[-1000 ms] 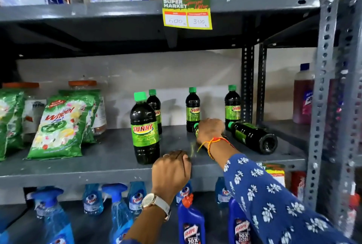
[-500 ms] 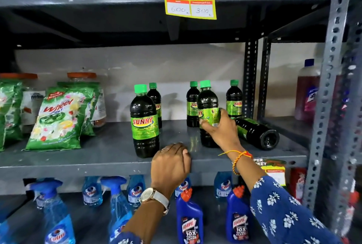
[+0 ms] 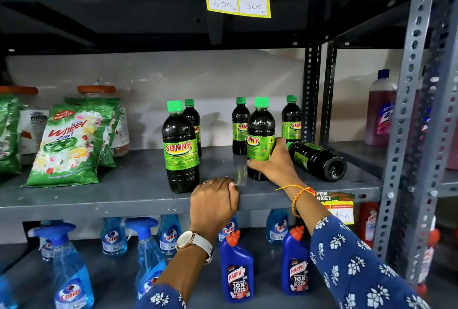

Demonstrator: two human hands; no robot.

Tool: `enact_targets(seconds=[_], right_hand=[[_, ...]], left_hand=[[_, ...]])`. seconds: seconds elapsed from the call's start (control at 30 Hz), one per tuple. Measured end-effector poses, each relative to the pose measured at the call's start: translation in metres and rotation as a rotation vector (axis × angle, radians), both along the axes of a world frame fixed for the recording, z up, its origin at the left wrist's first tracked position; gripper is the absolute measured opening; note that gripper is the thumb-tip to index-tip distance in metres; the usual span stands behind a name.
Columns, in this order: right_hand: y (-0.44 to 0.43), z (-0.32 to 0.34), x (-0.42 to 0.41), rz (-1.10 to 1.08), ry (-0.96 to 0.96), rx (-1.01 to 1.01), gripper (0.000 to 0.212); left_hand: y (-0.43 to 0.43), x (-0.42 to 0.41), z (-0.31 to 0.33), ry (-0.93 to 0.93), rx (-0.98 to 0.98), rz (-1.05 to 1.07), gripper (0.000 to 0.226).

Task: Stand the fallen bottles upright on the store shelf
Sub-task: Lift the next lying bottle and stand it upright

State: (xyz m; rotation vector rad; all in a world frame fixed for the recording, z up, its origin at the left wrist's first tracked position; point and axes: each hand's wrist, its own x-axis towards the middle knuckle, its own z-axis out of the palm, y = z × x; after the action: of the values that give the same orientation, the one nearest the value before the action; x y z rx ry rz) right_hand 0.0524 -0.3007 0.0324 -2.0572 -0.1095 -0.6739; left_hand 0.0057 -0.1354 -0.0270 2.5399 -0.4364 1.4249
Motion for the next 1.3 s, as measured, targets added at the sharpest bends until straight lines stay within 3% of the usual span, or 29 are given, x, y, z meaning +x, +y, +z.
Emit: enact_targets(seconds=[0.1,0.27,0.4,0.53,0.77,0.97,1.1,1.3], right_hand=[[-0.001,0.000,0.002,0.109,0.030,0.114,0.068],[0.000,0.000,0.004,0.126,0.020,0.152,0.088],[-0.005,-0.001,0.006,0.149,0.018,0.185,0.073],[-0.004,-0.001,0.007,0.224,0.028,0.226,0.077],[-0.006,-0.003,0.009,0.214,0.027,0.201,0.065],[-0.003,-0.001,0.004,0.198,0.013,0.239,0.072],[-0.003,0.000,0.002,0.155,0.025,0.181,0.060],[-0.002,0.000,-0.005,0.127,0.002,0.135,0.061]], left_hand=[[-0.001,-0.002,0.001,-0.020,0.005,0.006,0.036],[0.000,-0.001,0.001,-0.034,0.009,0.005,0.037],[0.000,-0.001,0.001,-0.034,0.012,0.012,0.037],[0.000,0.001,0.000,-0.020,0.013,0.013,0.036],[0.000,0.001,-0.001,-0.023,0.009,0.022,0.037],[0.000,0.004,-0.002,-0.013,0.016,0.020,0.035],[0.000,0.003,-0.002,-0.018,0.019,0.021,0.035],[0.000,0.002,-0.001,-0.007,0.023,0.026,0.036]])
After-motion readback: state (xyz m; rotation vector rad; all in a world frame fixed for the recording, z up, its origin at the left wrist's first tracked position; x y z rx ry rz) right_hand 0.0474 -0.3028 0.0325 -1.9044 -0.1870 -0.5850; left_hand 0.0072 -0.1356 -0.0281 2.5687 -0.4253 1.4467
